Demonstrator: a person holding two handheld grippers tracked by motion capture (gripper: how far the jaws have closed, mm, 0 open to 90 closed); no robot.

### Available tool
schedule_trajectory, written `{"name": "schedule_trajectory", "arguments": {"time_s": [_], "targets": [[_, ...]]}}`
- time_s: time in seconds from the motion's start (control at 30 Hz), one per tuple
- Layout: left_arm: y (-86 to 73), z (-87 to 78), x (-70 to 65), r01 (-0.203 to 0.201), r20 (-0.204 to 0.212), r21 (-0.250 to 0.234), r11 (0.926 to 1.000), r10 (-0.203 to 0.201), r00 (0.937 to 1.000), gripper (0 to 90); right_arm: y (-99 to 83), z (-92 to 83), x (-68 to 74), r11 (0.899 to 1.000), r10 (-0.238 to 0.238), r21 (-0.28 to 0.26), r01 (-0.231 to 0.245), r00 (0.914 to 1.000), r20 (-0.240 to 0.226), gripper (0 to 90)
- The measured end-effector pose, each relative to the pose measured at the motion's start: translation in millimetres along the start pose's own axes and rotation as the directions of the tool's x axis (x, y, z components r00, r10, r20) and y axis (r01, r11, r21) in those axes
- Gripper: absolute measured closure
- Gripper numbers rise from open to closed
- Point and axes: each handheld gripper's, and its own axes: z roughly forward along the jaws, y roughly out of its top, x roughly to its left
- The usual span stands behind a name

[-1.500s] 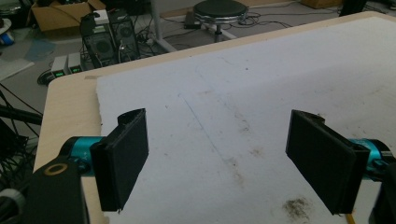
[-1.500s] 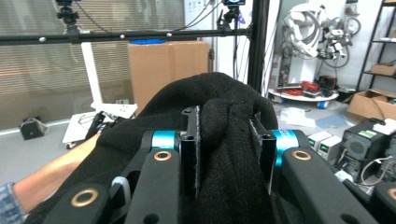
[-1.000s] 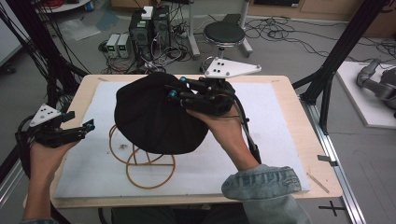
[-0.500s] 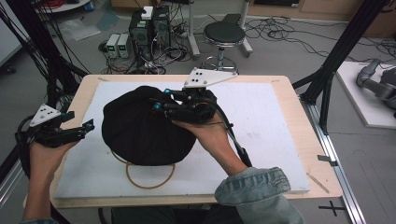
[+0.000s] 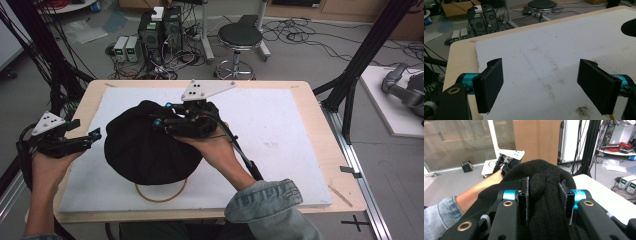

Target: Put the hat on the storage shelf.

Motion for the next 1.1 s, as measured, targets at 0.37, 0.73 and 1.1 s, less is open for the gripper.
{"name": "schedule_trajectory", "arguments": {"time_s": [0.37,0.73,1.1], "targets": [[0.1,-0.3,0.3,0.001,0.000,0.000,1.0000,-0.001,1.0000,21.5,-5.5,9.4,7.9,0.996,-0.050,0.070,0.048,0.9984,0.025,64.4],[0.1,-0.5,0.4,0.001,-0.001,0.000,1.0000,-0.001,1.0000,21.5,-9.6,14.8,5.8,0.996,-0.026,0.080,0.025,0.9996,0.008,59.2],[0.0,0.7,-0.8,0.000,0.000,0.002,1.0000,0.000,1.0000,21.5,-15.7,16.4,-1.5,0.997,0.043,0.066,-0.042,0.9990,-0.013,48.3]]}}
